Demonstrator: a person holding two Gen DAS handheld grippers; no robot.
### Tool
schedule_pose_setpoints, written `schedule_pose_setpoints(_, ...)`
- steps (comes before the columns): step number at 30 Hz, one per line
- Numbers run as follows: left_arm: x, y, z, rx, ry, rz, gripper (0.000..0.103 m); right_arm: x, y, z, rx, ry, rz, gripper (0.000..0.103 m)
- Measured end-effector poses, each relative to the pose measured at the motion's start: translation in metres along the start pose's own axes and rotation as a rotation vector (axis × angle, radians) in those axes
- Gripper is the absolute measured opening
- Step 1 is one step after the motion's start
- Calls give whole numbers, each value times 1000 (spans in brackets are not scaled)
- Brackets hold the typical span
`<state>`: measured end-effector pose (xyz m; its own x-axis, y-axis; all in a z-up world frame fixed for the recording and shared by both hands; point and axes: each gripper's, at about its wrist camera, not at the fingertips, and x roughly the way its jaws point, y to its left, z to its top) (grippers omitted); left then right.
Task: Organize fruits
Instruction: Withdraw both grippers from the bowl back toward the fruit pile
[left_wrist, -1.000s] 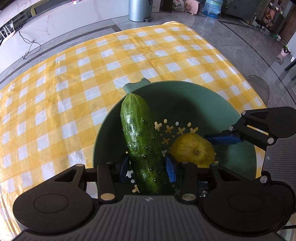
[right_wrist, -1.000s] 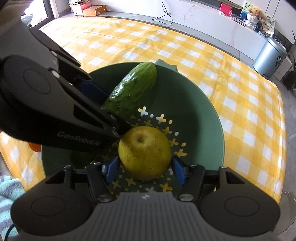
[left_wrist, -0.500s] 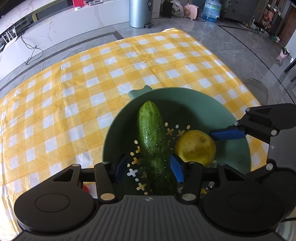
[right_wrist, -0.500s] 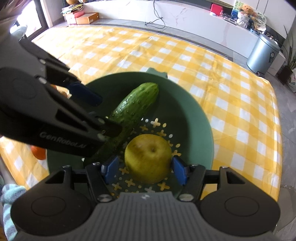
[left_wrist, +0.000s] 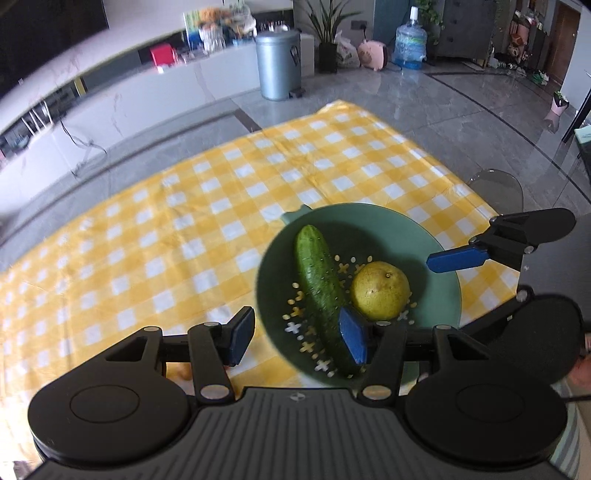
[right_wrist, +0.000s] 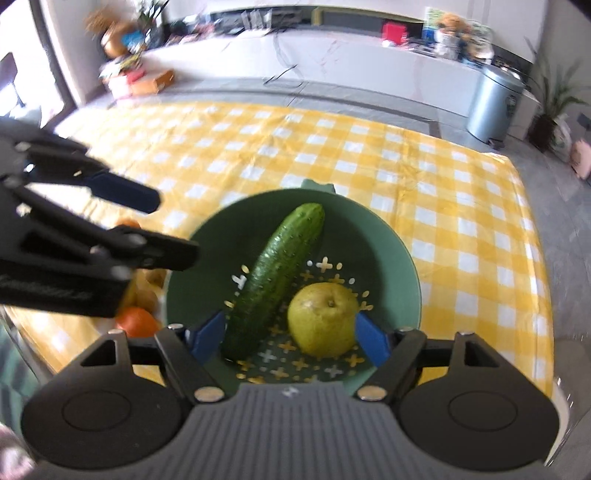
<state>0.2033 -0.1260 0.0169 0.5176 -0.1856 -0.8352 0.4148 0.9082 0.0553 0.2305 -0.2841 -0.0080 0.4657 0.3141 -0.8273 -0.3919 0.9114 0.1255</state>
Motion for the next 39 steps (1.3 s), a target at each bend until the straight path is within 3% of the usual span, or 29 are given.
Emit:
schedule_pose_setpoints(12, -68, 16, -53, -19, -120, 72, 63, -40, 50, -39, 210, -161, -4, 75)
schedule_pose_setpoints(22, -86, 58, -110, -163, -143, 120, 63, -43, 100, -86, 318, -300, 14, 75)
schedule_pose_setpoints(28, -80, 71, -140, -210, -156, 91, 63, -25, 122, -102, 283, -327, -14, 75)
schedule_pose_setpoints(34, -67, 61, -152, -125, -174, 83, 63, -2, 138, -103, 194, -291, -20, 71)
schedule_pose_setpoints(39, -51, 59, -155, -73, -138, 52, 63, 18, 146, -100, 143, -267, -9, 65)
